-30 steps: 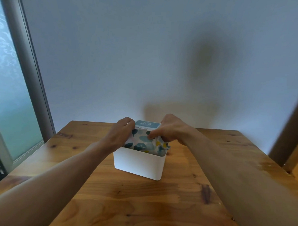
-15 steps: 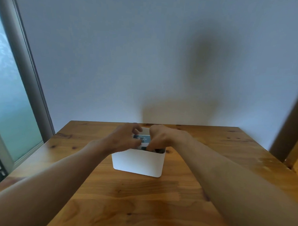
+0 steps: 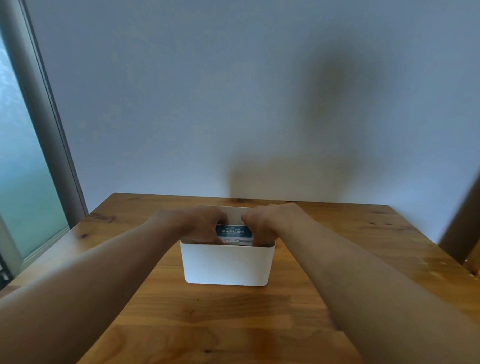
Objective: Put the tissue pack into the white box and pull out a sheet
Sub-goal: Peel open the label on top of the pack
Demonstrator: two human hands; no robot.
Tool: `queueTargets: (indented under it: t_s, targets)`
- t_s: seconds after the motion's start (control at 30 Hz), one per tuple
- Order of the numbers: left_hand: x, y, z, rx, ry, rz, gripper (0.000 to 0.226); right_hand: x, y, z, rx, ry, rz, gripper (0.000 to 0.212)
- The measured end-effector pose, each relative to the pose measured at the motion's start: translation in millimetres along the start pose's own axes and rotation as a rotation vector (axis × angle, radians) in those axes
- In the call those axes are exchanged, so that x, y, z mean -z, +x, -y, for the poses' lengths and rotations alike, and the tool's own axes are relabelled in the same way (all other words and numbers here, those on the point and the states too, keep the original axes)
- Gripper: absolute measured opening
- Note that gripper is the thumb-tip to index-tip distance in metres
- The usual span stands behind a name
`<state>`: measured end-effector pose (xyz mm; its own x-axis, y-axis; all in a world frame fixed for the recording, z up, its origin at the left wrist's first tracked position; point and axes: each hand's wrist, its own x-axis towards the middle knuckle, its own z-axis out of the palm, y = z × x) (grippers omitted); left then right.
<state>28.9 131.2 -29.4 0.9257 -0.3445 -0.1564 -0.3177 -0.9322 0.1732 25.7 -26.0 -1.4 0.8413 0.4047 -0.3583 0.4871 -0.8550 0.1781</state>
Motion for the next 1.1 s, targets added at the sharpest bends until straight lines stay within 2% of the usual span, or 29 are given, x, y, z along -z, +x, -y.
queueTargets:
  t_s: [0.2,0.37,0.53,0.7,0.87,1.1]
  targets:
    - [-5.3,-4.2,-8.0,0.011,0.123,-0.096,0.043,-3.1,-0.5,-8.0,-0.013,-0.056,-0.019,0.045]
    - [-3.9,-5.5,-12.8,-0.035,0.123,-0.075,0.049,-4.4,-1.0,-18.8,0.004,0.004,0.013,0.049]
    - [-4.3,-1.7,-15.3,-0.050,0.148,-0.036,0.046,-8.1,2.2,-24.1,0.019,0.043,0.044,0.051]
    - [-7.5,0.9,-14.9,-0.048,0.160,-0.026,0.043,-15.3,8.2,-25.7,0.006,-0.064,0.002,0.046]
    - [1.2,-2.1,-9.6,-0.095,0.036,0.055,0.036,-12.7,3.5,-23.9,-0.001,-0.076,-0.016,0.044]
    - [-4.0,-3.3,-10.7,-0.122,0.064,-0.021,0.036,-19.1,8.1,-23.1,0.018,-0.119,-0.045,0.038]
